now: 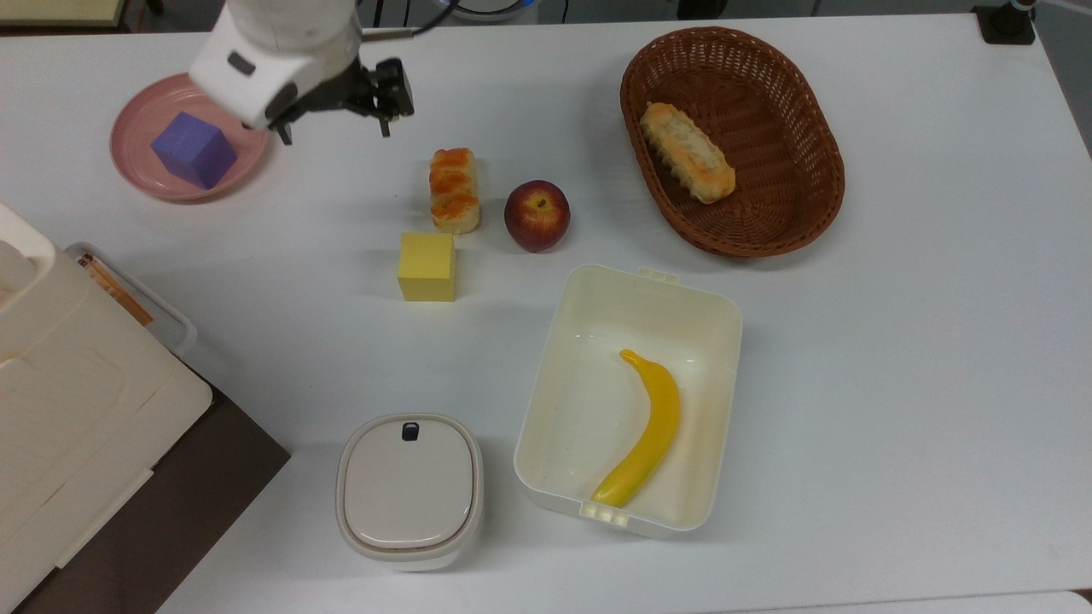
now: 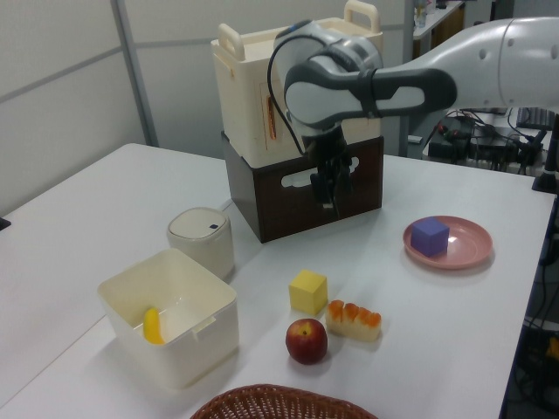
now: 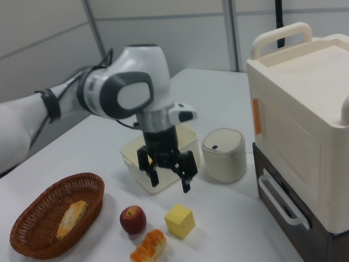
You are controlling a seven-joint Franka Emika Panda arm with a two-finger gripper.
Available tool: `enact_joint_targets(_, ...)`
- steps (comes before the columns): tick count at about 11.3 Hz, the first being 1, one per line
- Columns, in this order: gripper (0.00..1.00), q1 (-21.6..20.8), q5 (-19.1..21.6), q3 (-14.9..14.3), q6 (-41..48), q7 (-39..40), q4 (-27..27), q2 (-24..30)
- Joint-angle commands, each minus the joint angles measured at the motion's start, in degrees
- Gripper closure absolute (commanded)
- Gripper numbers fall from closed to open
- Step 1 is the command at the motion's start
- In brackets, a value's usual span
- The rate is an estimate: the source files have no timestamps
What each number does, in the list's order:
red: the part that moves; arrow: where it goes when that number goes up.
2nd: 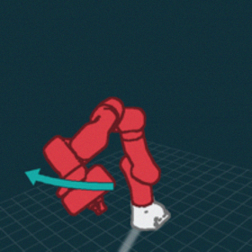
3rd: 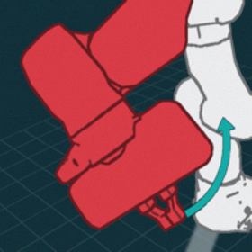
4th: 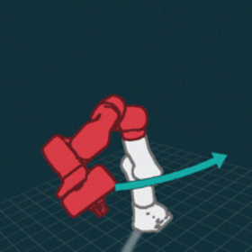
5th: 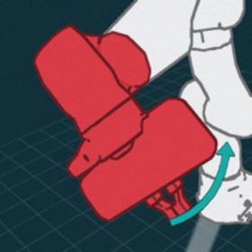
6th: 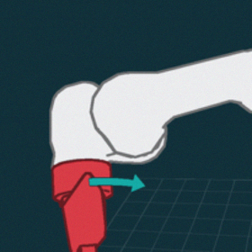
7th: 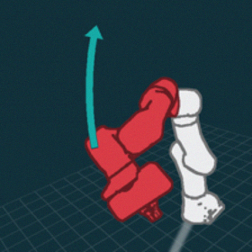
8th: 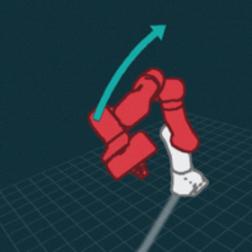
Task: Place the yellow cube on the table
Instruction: 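Open the gripper to release the yellow cube and lift away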
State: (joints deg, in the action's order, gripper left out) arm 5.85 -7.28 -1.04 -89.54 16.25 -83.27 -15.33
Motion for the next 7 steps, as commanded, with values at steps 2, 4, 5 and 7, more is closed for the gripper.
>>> enact_joint_targets(2, 0.00, -1.4, -0.2, -0.7, 1.1, -2.4, 1.6, 2.5)
enact_joint_targets(4, 0.00, -1.1, 0.6, -0.9, -1.9, -2.5, 1.5, 2.7)
enact_joint_targets(5, 0.00, -1.1, 0.5, -1.2, -3.4, -3.6, 1.4, 2.9)
enact_joint_targets(7, 0.00, -0.6, 0.7, -1.4, -3.7, -3.4, 1.5, 3.1)
